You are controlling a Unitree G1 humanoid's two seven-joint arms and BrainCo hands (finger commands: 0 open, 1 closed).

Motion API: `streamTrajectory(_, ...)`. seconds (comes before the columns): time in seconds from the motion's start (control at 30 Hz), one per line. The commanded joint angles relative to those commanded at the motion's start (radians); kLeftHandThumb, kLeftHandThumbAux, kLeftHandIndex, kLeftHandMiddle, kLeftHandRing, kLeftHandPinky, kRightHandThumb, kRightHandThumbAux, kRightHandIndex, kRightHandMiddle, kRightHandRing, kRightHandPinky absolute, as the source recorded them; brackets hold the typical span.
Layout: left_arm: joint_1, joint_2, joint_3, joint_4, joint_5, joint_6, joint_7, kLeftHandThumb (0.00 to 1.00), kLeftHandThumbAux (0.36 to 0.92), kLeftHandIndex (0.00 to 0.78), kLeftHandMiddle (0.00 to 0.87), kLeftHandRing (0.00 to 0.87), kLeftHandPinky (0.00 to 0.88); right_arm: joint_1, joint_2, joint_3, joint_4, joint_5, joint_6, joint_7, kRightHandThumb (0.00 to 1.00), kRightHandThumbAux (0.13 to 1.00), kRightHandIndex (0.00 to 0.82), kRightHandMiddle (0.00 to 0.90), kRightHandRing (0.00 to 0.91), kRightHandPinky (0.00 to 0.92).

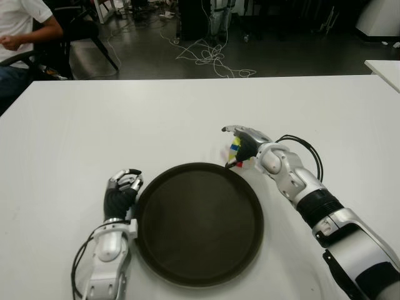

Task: Pick up the Rubik's Cube and put it in the plate

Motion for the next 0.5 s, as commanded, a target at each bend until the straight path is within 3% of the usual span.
streamTrajectory(0.5,0.001,0.012,-0.003,0.0,0.004,-0.004,-0.011,0.709,0.705,0.444,0.809,0.817,0.804,-0.003,-0.009,0.021,0.017,-0.029,-0.03,-0.017,0.0,0.914,0.065,0.095,0.098,0.087)
